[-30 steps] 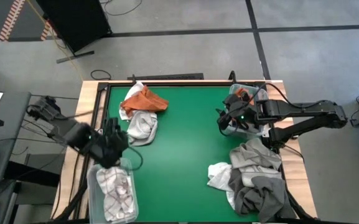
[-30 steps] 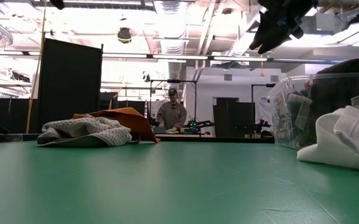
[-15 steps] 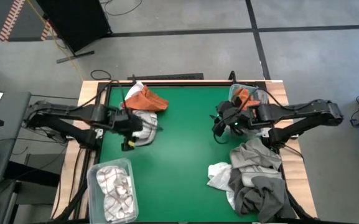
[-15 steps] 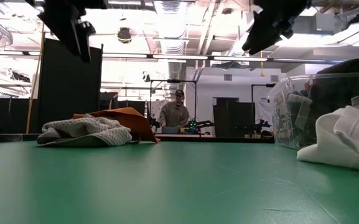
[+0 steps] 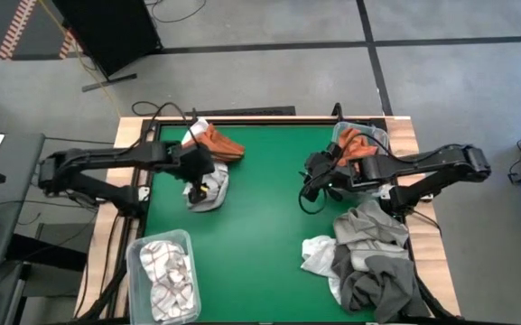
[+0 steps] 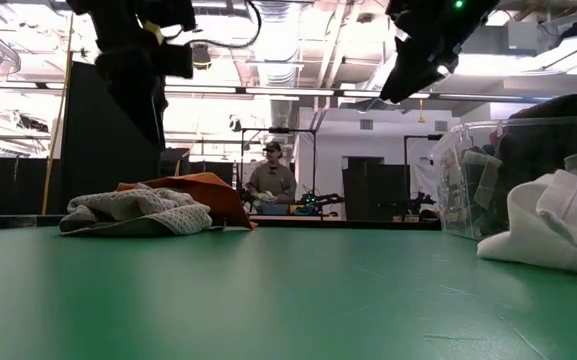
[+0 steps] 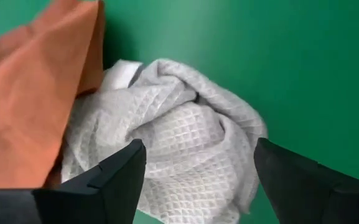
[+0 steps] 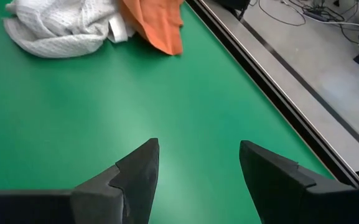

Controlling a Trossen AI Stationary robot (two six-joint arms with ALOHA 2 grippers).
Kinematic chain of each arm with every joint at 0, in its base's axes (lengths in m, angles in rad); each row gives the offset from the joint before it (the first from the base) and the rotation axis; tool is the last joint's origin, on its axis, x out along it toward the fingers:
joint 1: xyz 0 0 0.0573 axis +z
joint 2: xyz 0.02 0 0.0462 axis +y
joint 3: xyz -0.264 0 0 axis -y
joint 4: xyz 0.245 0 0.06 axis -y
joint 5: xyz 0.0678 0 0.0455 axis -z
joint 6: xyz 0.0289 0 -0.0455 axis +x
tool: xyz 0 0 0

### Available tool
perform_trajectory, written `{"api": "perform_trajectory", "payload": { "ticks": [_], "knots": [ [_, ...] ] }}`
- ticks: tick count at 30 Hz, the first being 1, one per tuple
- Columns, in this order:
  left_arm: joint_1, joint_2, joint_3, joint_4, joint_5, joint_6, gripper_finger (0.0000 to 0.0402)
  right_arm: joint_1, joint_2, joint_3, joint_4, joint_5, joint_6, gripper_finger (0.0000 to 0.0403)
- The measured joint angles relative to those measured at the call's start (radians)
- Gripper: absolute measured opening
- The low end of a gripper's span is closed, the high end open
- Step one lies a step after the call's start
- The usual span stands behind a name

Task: Sort towels by color in basket
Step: Put the dark gray microfiber towel into the bottom transparent bin

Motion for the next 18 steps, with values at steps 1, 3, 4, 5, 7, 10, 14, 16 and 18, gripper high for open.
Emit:
{"api": "perform_trajectory", "payload": {
  "ticks": [1,3,4,5,7,10,14,16,18],
  "knots": [
    [0.004,0.02,0.0,0.004,0.013,0.0,0.0294,0.0,-0.001,0.0,0.003,0.0,0.0,0.025],
    [0.006,0.074,0.0,0.012,0.034,-0.003,0.0304,0.0,-0.001,0.0,0.016,0.0,-0.008,0.025],
    [0.006,0.105,0.0,0.013,0.038,-0.013,0.0309,0.001,-0.001,0.0,0.026,0.0,-0.012,0.025],
    [0.006,0.139,0.002,0.012,0.038,-0.025,0.0312,0.003,0.0,0.0,0.029,0.0,-0.013,0.025],
    [0.006,0.204,0.012,0.002,0.04,-0.036,0.0317,0.007,0.0,0.0,0.027,0.0,-0.015,0.025],
    [0.007,0.294,0.018,0.001,0.039,-0.036,0.0318,0.014,0.001,0.0,0.029,0.0,-0.015,0.025],
    [0.012,0.401,0.02,0.017,0.023,-0.034,0.0318,0.025,0.001,0.0,0.029,0.0,-0.016,0.025],
    [0.014,0.449,0.022,0.026,0.018,-0.027,0.0318,0.031,0.001,0.0,0.029,0.0,-0.017,0.025],
    [0.014,0.486,0.027,0.026,0.011,-0.015,0.0318,0.036,0.001,0.0,0.028,0.0,-0.016,0.025]
  ]
}}
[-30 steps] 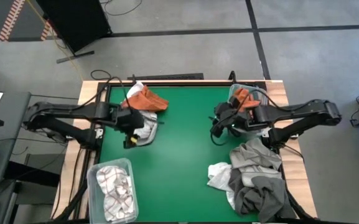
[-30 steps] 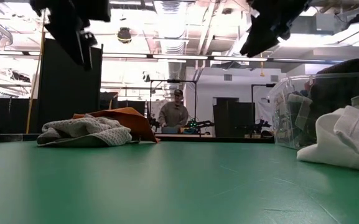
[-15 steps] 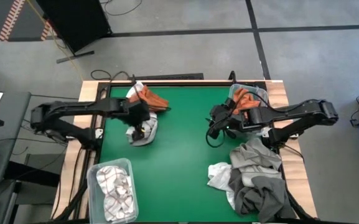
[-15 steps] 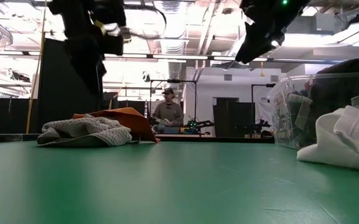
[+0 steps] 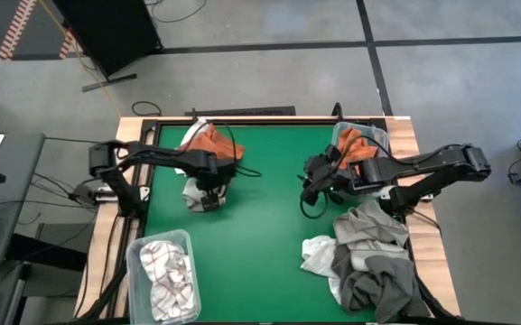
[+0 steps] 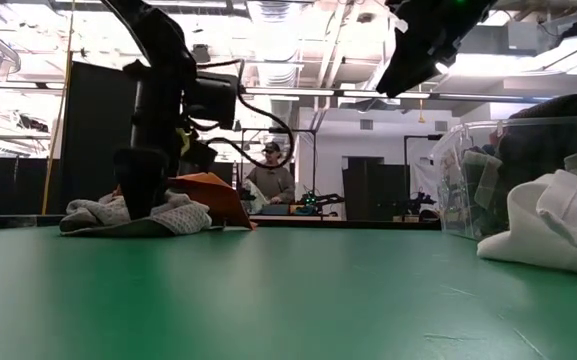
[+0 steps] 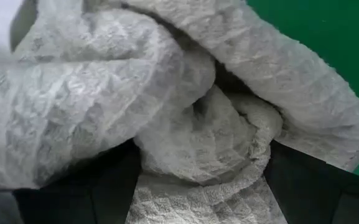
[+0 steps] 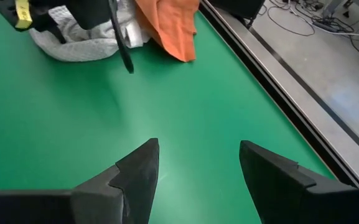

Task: Sort towels by color in basket
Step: Put the dark gray microfiber towel into the bottom transparent bin

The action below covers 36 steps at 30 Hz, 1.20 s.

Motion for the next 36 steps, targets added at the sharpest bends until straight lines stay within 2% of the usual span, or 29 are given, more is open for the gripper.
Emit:
{"api": "perform_trajectory", "payload": {
  "ticks": [4,7,12,15,19,23,31,36],
  "knots": [
    [0.0,0.044,0.001,-0.003,0.003,0.028,0.0301,0.004,0.0,0.0,0.001,0.0,0.0,0.025],
    [-0.001,0.046,0.017,-0.004,0.004,0.038,0.0256,0.004,0.0,0.0,0.001,0.0,0.001,0.025],
    [-0.018,0.032,0.056,0.008,0.016,0.079,0.0126,0.004,0.0,0.0,0.002,0.0,0.002,0.025],
    [-0.033,0.033,0.081,0.016,0.068,0.117,0.0037,0.004,0.0,0.0,0.005,0.0,0.002,0.025],
    [-0.067,0.035,0.12,-0.002,0.088,0.133,0.0033,0.004,0.0,0.0,0.008,0.0,0.004,0.025],
    [-0.112,0.024,0.209,-0.114,0.056,0.132,0.0033,0.004,0.0,0.0,0.009,0.0,0.004,0.025],
    [-0.248,-0.094,0.468,-0.378,-0.1,0.076,0.0033,0.004,0.0,0.0,0.013,0.0,0.004,0.025],
    [-0.336,-0.197,0.648,-0.522,-0.133,-0.017,0.0033,0.004,0.0,0.0,0.015,0.0,0.003,0.025]
  ]
}}
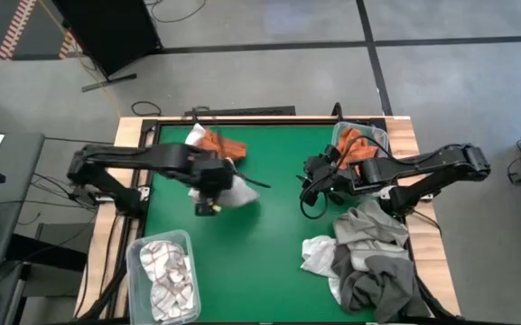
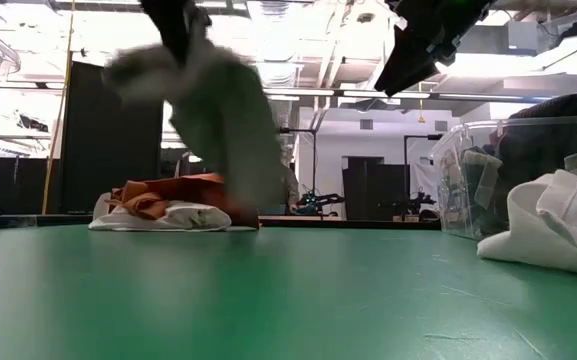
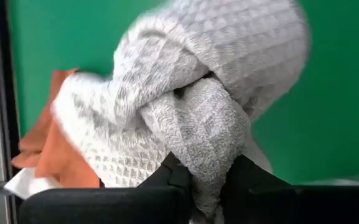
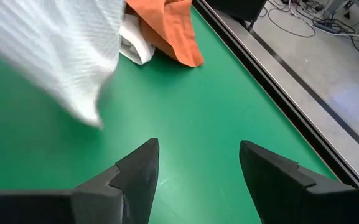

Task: Sort towels by color in basket
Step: Put the dark gray microfiber towel into the bottom transparent bin

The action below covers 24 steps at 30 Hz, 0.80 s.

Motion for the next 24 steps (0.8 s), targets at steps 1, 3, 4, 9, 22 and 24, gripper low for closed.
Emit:
{"api": "perform_trajectory", "payload": {
  "ticks": [1,3,4,9,22,24],
  "knots": [
    [-0.021,-0.021,0.028,-0.026,-0.001,-0.024,0.0033,0.0,0.0,0.0,0.002,0.0,0.0,0.025],
    [-0.067,-0.061,0.078,-0.076,-0.003,-0.077,0.0033,0.0,0.0,0.0,0.002,0.0,0.0,0.025],
    [-0.089,-0.079,0.099,-0.099,-0.003,-0.11,0.0033,0.0,0.0,0.0,0.002,0.0,0.0,0.025],
    [-0.228,-0.162,0.154,-0.195,-0.004,-0.277,0.0033,0.0,0.0,0.0,0.003,0.0,0.0,0.025],
    [-0.708,-0.298,0.156,-0.212,-0.073,-0.624,0.0033,-0.001,0.0,0.0,0.002,0.0,0.017,0.025],
    [-0.77,-0.297,0.156,-0.212,-0.099,-0.673,0.0033,-0.001,0.0,0.0,0.002,0.0,0.017,0.025]
  ]
}}
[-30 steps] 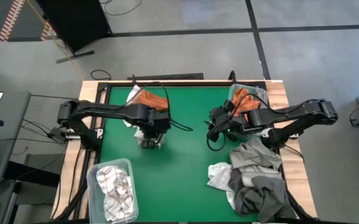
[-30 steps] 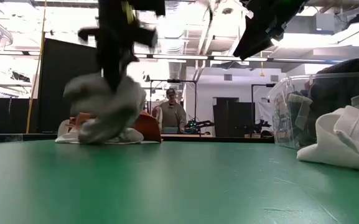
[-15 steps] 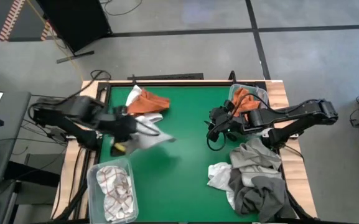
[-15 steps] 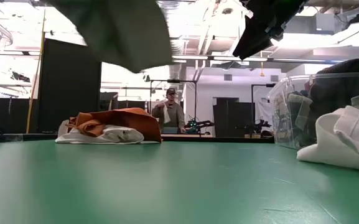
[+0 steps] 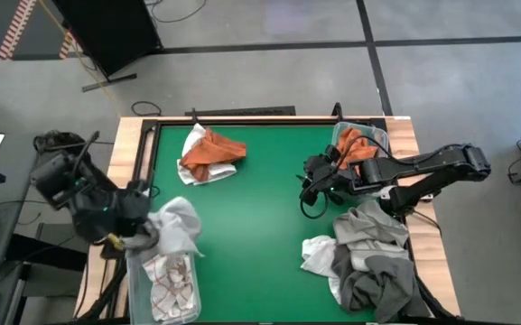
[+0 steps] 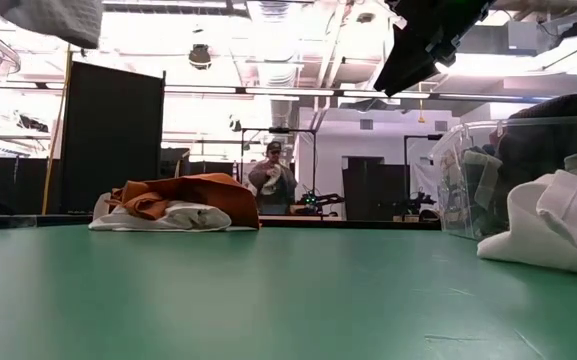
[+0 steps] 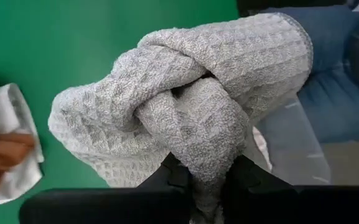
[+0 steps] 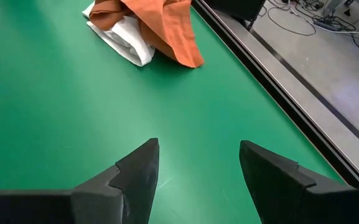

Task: Sort towels by color in basket
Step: Put the dark gray microfiber towel into the bottom transparent bin

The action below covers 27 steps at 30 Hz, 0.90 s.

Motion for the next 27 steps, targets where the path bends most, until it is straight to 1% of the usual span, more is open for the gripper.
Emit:
{"api": "perform_trajectory", "payload": {
  "ticks": [7,13,19,27],
  "knots": [
    [-0.169,0.01,0.0,0.001,-0.03,-0.148,0.0033,0.0,0.0,0.0,0.0,0.0,0.006,0.025],
    [-0.274,0.01,0.0,-0.008,-0.054,-0.28,0.0033,0.0,0.0,0.0,0.0,0.0,0.015,0.025],
    [-0.337,0.014,0.0,-0.012,-0.059,-0.411,0.0033,0.0,0.0,0.0,0.0,0.0,0.026,0.025],
    [-0.345,0.079,-0.011,-0.012,-0.048,-0.411,0.0033,-0.002,0.0,0.0,0.0,0.0,0.027,0.025]
  ]
}}
